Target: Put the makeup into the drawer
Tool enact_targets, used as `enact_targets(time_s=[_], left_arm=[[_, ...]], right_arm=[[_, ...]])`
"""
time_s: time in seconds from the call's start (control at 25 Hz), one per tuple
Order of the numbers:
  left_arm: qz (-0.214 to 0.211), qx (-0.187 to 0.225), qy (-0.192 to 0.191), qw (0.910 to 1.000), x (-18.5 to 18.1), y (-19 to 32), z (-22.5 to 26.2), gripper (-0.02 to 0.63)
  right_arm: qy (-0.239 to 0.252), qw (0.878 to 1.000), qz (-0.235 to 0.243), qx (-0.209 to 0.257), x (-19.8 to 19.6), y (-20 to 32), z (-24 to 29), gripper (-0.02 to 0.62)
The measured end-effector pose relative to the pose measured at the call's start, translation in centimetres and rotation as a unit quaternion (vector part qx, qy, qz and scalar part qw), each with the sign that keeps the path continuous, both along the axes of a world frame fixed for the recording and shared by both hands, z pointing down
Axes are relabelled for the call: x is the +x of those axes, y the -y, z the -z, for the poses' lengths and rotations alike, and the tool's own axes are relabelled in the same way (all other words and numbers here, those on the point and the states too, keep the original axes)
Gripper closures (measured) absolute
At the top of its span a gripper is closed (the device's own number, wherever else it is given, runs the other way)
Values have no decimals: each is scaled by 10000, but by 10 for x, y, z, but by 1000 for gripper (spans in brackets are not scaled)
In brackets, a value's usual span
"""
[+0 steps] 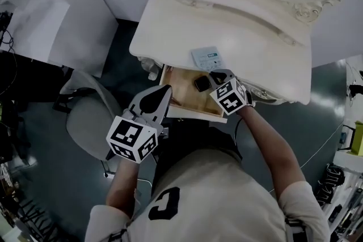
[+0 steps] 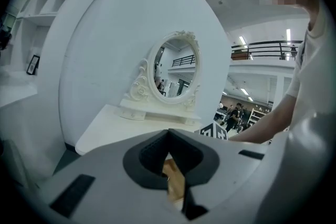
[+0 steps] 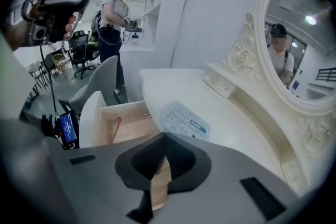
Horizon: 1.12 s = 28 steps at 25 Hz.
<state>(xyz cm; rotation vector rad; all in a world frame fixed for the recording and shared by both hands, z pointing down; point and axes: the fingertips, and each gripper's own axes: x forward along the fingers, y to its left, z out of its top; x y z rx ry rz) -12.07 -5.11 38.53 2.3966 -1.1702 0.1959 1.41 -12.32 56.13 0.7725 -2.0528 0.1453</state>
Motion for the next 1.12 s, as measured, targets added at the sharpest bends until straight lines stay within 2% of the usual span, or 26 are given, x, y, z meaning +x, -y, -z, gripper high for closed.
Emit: enact_targets(time_s=[0.08, 0.2, 0.28, 0.56, 0.68, 0.88, 1.12], left_arm=[[17, 61, 138, 9999, 6, 1, 5, 551], [-46, 225, 648, 9976, 19, -4, 8, 551], [-72, 312, 846, 9959, 29, -11, 13, 551], [304, 160, 625, 9975, 55, -36, 27, 551], [386, 159, 777, 9961, 64, -49, 31, 551], [412, 192, 1050, 9934, 62, -68, 37, 551], [423, 245, 1067, 9931, 62, -76, 37, 551]], right_arm=[[160, 9998, -143, -28, 11, -1, 3, 570], [382, 9990, -248, -14, 23, -2, 6, 571], [536, 9981, -295, -15, 29, -4, 9, 570], [1026, 9940, -367, 106, 58, -19, 21, 569], [1340, 9899, -452, 121, 65, -23, 25, 569], [1587, 9859, -514, 147, 62, -27, 35, 569], [1767, 9828, -457, 281, 62, -33, 46, 570]])
